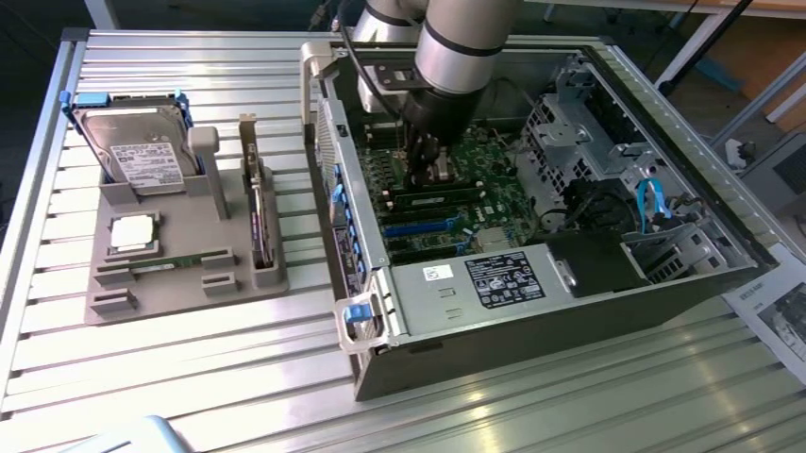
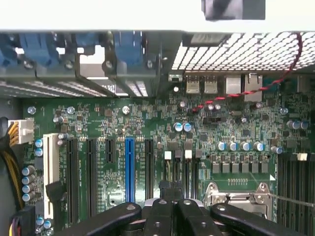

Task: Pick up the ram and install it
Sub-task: 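Press down the ram until it locks into place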

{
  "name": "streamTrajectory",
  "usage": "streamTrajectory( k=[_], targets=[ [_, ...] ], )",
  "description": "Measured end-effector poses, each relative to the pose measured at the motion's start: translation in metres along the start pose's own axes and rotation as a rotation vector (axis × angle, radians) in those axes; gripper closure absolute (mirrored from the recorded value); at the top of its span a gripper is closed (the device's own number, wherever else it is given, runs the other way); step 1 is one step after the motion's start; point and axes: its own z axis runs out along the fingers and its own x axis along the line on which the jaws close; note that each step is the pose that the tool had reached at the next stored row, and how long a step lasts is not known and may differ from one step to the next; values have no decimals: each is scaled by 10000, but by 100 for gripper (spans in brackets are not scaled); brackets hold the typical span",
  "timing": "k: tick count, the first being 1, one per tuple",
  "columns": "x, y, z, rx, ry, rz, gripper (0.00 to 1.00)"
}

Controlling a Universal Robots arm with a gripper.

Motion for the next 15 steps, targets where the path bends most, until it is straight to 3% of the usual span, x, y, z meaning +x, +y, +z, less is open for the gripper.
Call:
streamTrajectory(
  k=[3, 7, 15],
  targets=[
    [0, 66, 1, 32, 0, -1, 90],
    [0, 69, 4, 35, -1, -1, 90],
    [1, 68, 104, 78, 0, -1, 90]
  ],
)
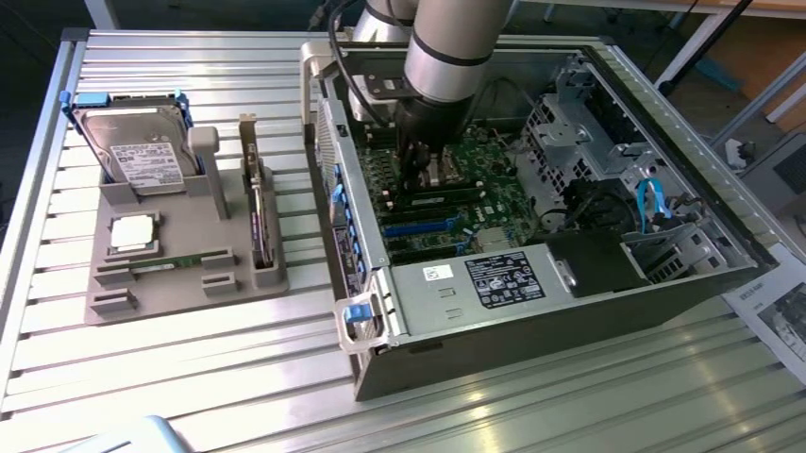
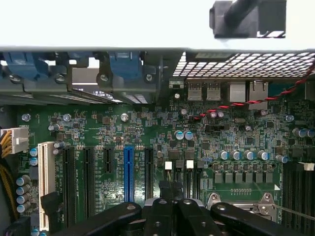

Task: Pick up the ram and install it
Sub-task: 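Press down the ram until it locks into place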

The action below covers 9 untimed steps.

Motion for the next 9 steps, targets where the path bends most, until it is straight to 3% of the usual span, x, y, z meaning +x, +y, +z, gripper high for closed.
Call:
streamTrajectory(
  k=[9],
  targets=[
    [0, 0, 36, 7, -1, 0, 90]
  ],
)
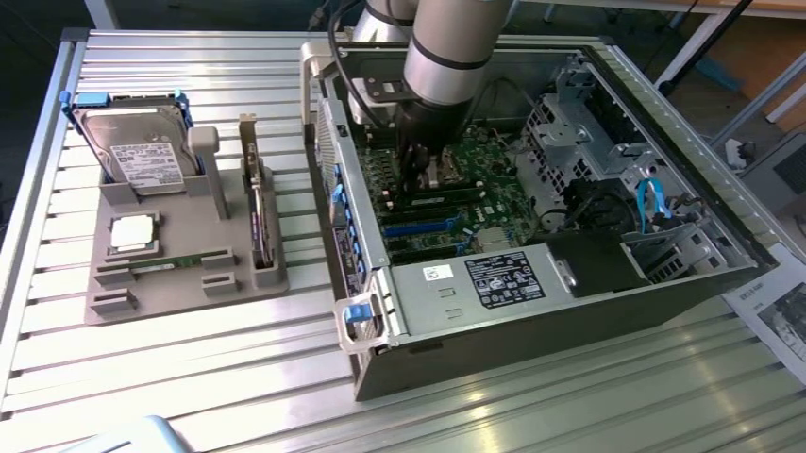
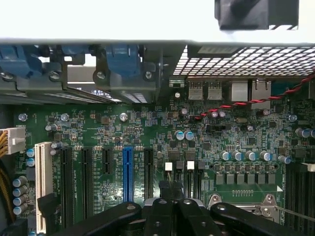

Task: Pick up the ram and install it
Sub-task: 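Press down the ram until it locks into place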

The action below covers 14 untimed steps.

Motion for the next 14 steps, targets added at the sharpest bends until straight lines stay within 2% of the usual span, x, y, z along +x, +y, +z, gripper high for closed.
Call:
streamTrajectory(
  k=[14],
  targets=[
    [1, 0, 52, 4, 3, 0, 90]
  ],
)
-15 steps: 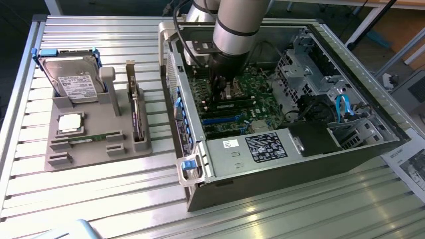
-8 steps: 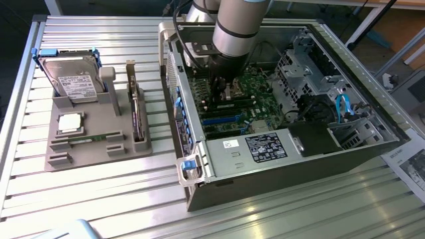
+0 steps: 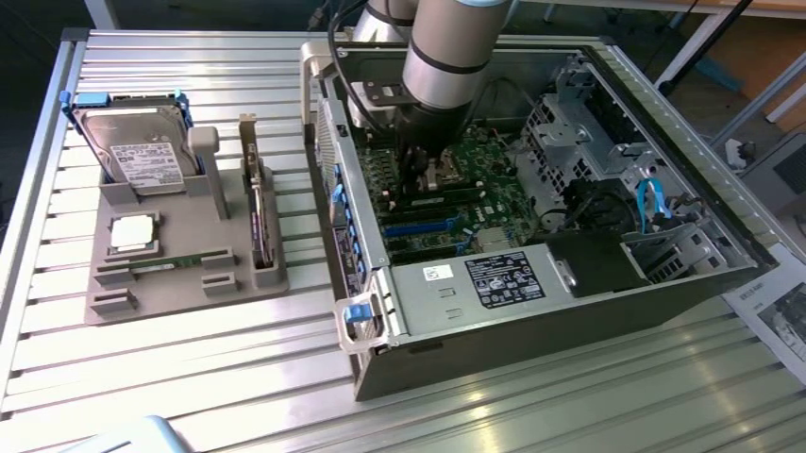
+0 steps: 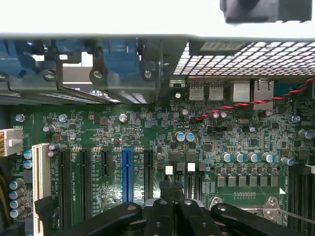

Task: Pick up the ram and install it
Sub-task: 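Press down the ram until it locks into place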

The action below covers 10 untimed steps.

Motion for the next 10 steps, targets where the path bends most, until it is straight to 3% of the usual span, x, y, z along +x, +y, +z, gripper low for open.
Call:
streamTrajectory(
  k=[10],
  targets=[
    [1, 0, 0, 2, -3, -1, 90]
  ],
)
